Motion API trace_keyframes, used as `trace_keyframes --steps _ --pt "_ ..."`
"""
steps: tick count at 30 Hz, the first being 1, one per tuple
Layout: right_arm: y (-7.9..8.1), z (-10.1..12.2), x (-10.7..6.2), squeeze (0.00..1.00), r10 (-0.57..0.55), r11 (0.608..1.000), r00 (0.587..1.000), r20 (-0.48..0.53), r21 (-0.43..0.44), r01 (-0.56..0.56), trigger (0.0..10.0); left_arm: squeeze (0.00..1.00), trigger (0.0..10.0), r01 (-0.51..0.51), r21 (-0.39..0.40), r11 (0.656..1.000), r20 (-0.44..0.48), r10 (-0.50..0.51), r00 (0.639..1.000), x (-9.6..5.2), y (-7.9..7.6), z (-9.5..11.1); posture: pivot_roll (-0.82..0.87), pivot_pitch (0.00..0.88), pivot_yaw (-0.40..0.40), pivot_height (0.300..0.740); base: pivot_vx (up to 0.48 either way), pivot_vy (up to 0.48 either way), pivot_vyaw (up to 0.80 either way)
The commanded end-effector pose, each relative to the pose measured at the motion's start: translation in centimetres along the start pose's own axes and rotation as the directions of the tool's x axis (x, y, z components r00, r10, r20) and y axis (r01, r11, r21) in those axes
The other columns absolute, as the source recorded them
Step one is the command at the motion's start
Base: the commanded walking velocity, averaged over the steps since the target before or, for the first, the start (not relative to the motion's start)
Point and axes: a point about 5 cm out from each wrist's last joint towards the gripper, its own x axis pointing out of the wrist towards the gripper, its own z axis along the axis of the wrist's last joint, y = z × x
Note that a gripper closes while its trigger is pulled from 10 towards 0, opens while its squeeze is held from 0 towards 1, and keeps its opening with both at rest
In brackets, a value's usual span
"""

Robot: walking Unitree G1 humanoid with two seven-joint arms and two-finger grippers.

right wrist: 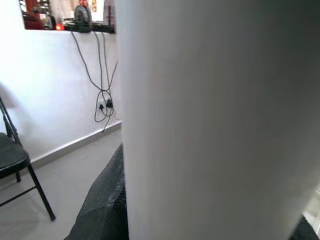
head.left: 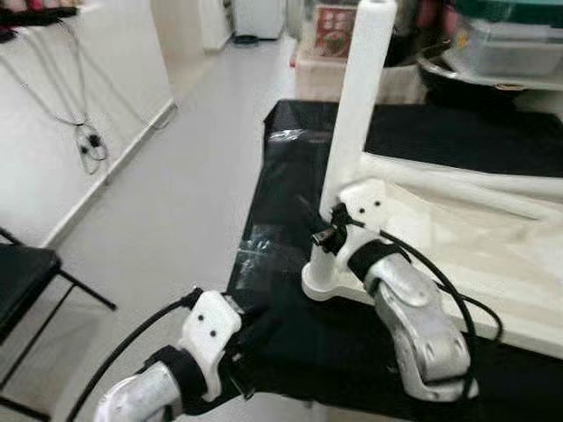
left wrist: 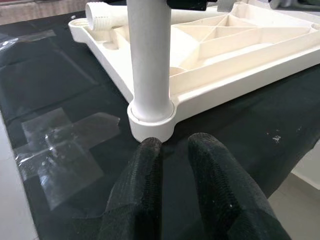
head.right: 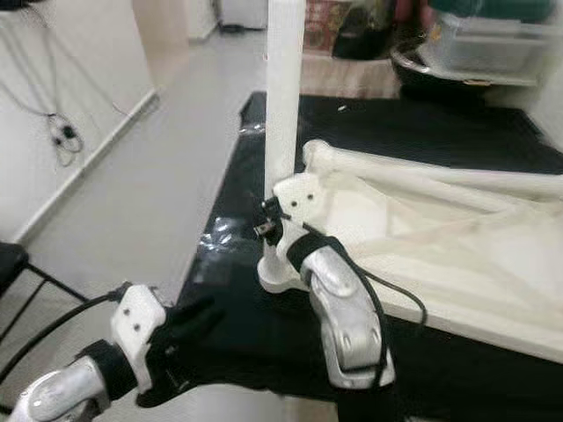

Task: Building children table

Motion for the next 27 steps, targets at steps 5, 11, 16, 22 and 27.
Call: trace_keyframes --steps 5,11,16,22,27 --pt "0.0 -3.0 0.3 0.0 -0.03 0.999 0.981 -0.191 -0.024 0.026 10.0 0.0 10.0 0.002 -0.007 1.0 0.0 -0.002 1.0 0.3 0.0 0.0 0.04 0.141 -0.018 0.74 0.0 0.0 0.0" --pt "0.8 -1.3 0.4 1.0 0.007 0.999 0.996 -0.089 0.037 -0.003 10.0 0.0 10.0 -0.004 -0.01 1.0 -0.004 0.004 1.0 0.2 0.1 -0.2 0.03 0.144 -0.014 0.74 0.0 0.0 0.0" --pt "0.5 -0.8 -0.5 1.0 0.031 0.998 0.999 -0.036 0.05 -0.029 10.0 0.0 10.0 -0.026 -0.025 0.999 -0.013 0.026 1.0 0.2 0.3 -0.5 0.02 0.151 -0.004 0.74 0.0 0.0 0.0" --pt "0.3 -1.8 -2.5 1.0 0.055 0.998 0.997 -0.055 0.047 -0.052 10.0 0.0 10.0 -0.058 -0.059 0.997 -0.019 0.057 0.998 0.3 0.6 -1.0 0.0 0.153 0.006 0.74 0.0 0.0 0.0" --pt "0.2 -2.9 -4.3 1.0 0.061 0.998 0.993 -0.104 0.038 -0.058 10.0 0.0 10.0 -0.089 -0.097 0.991 -0.029 0.086 0.996 0.4 1.0 -1.6 -0.02 0.154 0.021 0.74 0.0 0.0 0.0"
